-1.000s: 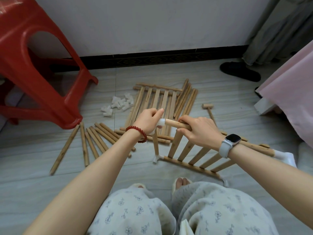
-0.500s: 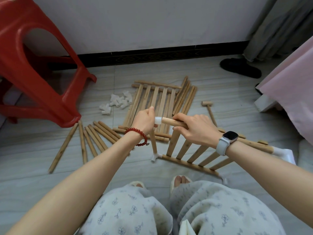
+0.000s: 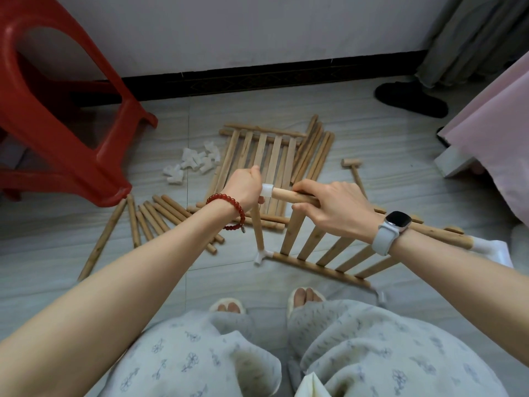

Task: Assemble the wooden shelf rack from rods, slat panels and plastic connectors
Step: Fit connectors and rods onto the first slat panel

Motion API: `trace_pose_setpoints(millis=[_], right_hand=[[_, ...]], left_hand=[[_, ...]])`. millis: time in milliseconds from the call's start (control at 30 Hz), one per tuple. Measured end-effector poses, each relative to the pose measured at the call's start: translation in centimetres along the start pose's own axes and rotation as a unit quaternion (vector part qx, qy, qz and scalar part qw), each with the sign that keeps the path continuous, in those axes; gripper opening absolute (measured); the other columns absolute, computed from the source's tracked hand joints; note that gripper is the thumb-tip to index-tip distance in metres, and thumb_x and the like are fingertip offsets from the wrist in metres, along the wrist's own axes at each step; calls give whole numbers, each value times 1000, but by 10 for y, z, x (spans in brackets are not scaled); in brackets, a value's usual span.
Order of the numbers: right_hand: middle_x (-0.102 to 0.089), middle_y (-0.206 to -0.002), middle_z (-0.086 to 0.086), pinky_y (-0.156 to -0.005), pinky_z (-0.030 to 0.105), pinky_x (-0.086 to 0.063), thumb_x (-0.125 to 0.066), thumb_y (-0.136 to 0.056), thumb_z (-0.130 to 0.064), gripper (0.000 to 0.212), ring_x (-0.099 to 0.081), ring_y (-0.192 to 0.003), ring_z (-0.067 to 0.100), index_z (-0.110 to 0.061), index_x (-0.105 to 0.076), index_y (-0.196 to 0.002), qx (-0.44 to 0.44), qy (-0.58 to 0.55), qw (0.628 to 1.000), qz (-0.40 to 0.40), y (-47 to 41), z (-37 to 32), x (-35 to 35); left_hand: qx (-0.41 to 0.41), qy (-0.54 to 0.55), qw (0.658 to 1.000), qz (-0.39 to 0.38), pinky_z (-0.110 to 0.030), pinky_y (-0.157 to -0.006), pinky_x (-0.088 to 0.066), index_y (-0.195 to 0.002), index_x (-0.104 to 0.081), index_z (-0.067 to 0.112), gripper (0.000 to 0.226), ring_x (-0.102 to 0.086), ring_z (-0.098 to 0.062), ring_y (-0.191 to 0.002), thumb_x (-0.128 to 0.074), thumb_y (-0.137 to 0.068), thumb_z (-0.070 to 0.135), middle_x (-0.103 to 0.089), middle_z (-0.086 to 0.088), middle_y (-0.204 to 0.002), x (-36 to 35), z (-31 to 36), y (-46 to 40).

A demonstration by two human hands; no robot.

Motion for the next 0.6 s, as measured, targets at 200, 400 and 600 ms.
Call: trace_pose_setpoints(millis=[200, 400, 600], right_hand=[[-47, -62, -13, -51, 24, -24, -46, -94, -42, 24, -42, -56, 4, -32, -54, -115, -10, -30, 999, 9, -2, 5, 0], [-55, -69, -11, -53, 23, -28, -50, -93, -41, 20, -49, -63, 9, -33, -55, -110, -20, -59, 998, 8, 2, 9, -1], [-47, -62, -13, -52, 22, -28, -45, -94, -45, 23, -43, -56, 4, -32, -52, -111, -19, -30, 999, -7, -1, 10, -2]], left_hand=[[-24, -15, 1000, 5, -12, -41, -38, -70, -41, 15, 41, -54, -8, -56, -19, -103, 28, -54, -4, -67, 1, 4, 0], [-32, -2, 999, 22, -14, -45, -40, -69, -41, 15, 41, -55, -10, -57, -22, -102, 29, -53, -3, -65, -2, 7, 4], [-47, 66, 997, 0, -24, -61, -42, -74, -44, 16, 36, -62, -13, -68, -31, -100, 37, -60, -12, -80, -5, 1, 15]])
Point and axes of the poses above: each hand's wrist, its own y-axis away from the middle knuckle, its own x-axis out of the back of the hand, z = x × y, the point moved 10 cm from there along -y, towards the middle knuckle
